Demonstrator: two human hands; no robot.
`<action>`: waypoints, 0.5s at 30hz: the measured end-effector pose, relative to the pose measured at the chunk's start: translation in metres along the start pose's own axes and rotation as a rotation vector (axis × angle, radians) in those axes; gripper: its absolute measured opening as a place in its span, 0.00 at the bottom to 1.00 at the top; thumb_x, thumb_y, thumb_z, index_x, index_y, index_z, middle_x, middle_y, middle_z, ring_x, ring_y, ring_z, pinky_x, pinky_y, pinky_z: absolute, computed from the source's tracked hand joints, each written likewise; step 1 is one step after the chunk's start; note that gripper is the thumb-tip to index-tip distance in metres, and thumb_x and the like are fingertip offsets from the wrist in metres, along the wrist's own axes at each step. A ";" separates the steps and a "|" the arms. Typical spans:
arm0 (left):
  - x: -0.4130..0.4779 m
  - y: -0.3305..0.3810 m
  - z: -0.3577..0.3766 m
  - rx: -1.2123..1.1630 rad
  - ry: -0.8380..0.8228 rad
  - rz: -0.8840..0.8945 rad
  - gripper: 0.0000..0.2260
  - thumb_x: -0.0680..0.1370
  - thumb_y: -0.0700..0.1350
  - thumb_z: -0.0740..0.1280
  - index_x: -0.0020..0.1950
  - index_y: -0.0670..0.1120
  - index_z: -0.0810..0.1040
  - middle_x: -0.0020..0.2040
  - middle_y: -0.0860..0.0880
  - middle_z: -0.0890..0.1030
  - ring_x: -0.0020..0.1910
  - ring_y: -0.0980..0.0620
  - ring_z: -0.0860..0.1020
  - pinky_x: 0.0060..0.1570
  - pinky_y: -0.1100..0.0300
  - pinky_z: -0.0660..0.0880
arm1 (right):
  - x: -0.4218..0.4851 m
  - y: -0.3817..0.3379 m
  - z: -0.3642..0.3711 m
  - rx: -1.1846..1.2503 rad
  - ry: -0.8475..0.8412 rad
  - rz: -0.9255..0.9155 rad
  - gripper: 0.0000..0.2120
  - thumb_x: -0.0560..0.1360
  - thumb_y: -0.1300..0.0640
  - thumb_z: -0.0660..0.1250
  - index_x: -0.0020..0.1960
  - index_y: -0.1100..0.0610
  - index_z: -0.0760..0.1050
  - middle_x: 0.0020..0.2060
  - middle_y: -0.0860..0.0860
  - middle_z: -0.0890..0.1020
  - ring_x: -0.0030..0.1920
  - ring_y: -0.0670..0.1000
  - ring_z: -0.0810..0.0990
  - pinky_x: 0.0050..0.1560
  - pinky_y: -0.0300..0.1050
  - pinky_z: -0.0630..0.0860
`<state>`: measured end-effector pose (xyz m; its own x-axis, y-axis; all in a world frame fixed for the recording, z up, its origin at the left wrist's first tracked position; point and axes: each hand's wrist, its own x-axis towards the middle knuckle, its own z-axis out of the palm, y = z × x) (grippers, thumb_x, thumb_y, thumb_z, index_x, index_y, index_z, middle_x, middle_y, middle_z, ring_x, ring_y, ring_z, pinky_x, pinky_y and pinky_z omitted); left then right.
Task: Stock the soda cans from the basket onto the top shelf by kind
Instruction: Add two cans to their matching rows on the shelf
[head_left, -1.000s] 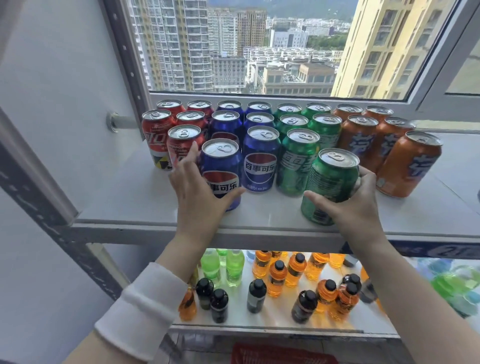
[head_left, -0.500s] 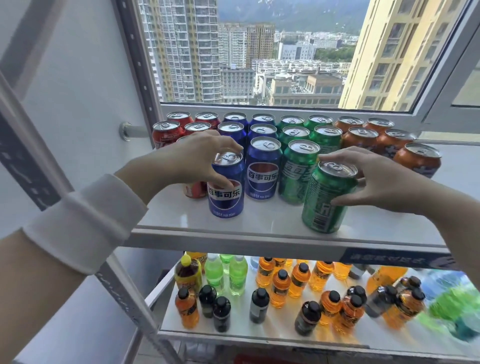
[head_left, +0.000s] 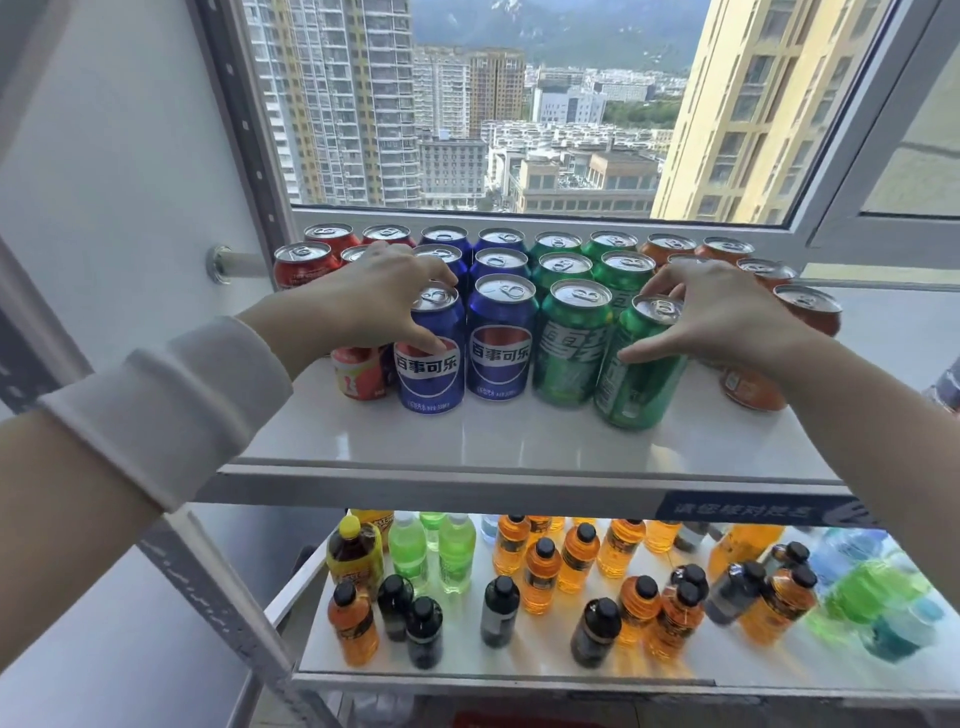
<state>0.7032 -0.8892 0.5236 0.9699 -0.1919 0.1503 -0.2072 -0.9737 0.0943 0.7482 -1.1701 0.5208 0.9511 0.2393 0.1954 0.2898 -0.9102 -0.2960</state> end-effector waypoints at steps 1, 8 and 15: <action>0.000 0.001 0.000 0.004 0.001 -0.002 0.31 0.67 0.55 0.73 0.68 0.51 0.68 0.59 0.44 0.72 0.60 0.45 0.68 0.52 0.55 0.64 | 0.003 0.001 0.002 -0.026 0.023 0.017 0.33 0.57 0.42 0.78 0.58 0.52 0.73 0.58 0.56 0.75 0.56 0.55 0.74 0.47 0.43 0.68; 0.001 0.001 0.002 0.031 0.006 -0.003 0.31 0.68 0.55 0.73 0.68 0.51 0.67 0.61 0.43 0.71 0.63 0.44 0.66 0.56 0.53 0.65 | 0.012 0.004 0.007 -0.110 -0.005 -0.007 0.42 0.58 0.34 0.72 0.66 0.53 0.68 0.63 0.59 0.70 0.64 0.58 0.68 0.61 0.49 0.68; -0.001 0.002 -0.001 0.005 0.012 0.034 0.31 0.67 0.53 0.74 0.68 0.52 0.68 0.64 0.46 0.70 0.64 0.47 0.66 0.58 0.54 0.65 | 0.008 0.020 -0.013 -0.100 -0.212 -0.250 0.37 0.65 0.52 0.76 0.70 0.44 0.65 0.67 0.52 0.69 0.65 0.52 0.67 0.60 0.41 0.62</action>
<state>0.7017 -0.8908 0.5248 0.9607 -0.2233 0.1648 -0.2392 -0.9673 0.0841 0.7605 -1.1911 0.5287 0.8562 0.5144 0.0482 0.5146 -0.8407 -0.1687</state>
